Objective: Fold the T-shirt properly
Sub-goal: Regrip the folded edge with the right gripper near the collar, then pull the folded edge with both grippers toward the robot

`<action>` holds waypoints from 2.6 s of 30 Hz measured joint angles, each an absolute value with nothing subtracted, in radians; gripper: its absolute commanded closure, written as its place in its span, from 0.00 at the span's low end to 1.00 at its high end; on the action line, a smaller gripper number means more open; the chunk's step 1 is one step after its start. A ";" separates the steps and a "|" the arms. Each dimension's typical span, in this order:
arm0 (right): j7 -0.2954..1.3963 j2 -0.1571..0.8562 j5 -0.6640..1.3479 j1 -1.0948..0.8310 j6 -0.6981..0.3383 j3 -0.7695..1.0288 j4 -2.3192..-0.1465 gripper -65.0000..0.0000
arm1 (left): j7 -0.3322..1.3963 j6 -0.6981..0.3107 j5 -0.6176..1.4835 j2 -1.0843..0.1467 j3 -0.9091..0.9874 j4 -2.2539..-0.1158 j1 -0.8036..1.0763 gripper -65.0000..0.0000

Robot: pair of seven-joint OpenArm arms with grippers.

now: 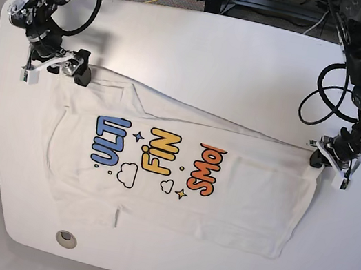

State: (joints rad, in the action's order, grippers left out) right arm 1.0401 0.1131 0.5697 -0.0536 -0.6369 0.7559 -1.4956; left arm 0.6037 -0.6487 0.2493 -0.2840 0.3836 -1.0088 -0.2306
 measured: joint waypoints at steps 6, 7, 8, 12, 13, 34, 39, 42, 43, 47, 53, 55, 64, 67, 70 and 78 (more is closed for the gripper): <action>0.997 0.104 0.569 -0.051 -0.636 0.701 -1.490 0.03 | 0.598 -0.649 0.255 -0.284 0.384 -1.011 -0.223 0.93; 0.994 0.102 0.570 -0.052 -0.636 0.694 -1.490 0.03 | 0.598 -0.649 0.255 -0.284 0.384 -1.011 -0.222 0.93; 0.988 0.102 0.569 -0.054 -0.636 0.691 -1.490 0.04 | 0.596 -0.649 0.255 -0.284 0.384 -1.011 -0.221 0.93; 0.981 0.104 0.569 -0.054 -0.636 0.685 -1.490 0.20 | 0.596 -0.649 0.256 -0.286 0.384 -1.012 -0.220 0.93; 0.979 0.104 0.569 -0.054 -0.637 0.685 -1.489 0.30 | 0.596 -0.649 0.256 -0.286 0.384 -1.012 -0.219 0.93; 0.987 0.127 0.554 -0.060 -0.630 0.685 -1.485 1.00 | 0.660 -0.655 0.267 -0.265 0.398 -1.088 -0.177 0.96; 0.986 0.127 0.522 -0.059 -0.630 0.685 -1.485 1.00 | 0.707 -0.656 0.268 -0.230 0.436 -1.187 -0.115 0.96; 0.979 0.126 0.493 -0.059 -0.630 0.685 -1.485 1.00 | 0.737 -0.656 0.264 -0.212 0.450 -1.252 -0.075 0.96; 0.979 0.125 0.487 -0.059 -0.630 0.686 -1.485 1.00 | 0.752 -0.655 0.261 -0.203 0.458 -1.277 -0.062 0.96; 0.976 0.124 0.470 -0.059 -0.633 0.685 -1.485 1.00 | 0.801 -0.656 0.253 -0.171 0.480 -1.349 -0.026 0.96; 0.976 0.125 0.467 -0.059 -0.633 0.685 -1.485 1.00 | 0.823 -0.656 0.256 -0.157 0.492 -1.420 0.032 0.96; 0.976 0.125 0.467 -0.059 -0.633 0.685 -1.485 1.00 | 0.823 -0.656 0.257 -0.157 0.493 -1.433 0.047 0.96; 0.961 0.125 0.477 -0.088 -0.637 0.685 -1.485 1.00 | 0.807 -0.656 0.271 -0.161 0.496 -1.458 0.097 0.96; 0.947 0.128 0.479 -0.104 -0.637 0.685 -1.486 1.00 | 0.794 -0.657 0.276 -0.165 0.497 -1.458 0.110 0.96; 0.943 0.129 0.487 -0.120 -0.638 0.686 -1.491 1.00 | 0.787 -0.661 0.290 -0.179 0.496 -1.461 0.130 0.96; 0.939 0.164 0.503 -0.160 -0.649 0.685 -1.492 1.00 | 0.779 -0.667 0.300 -0.209 0.497 -1.464 0.159 0.96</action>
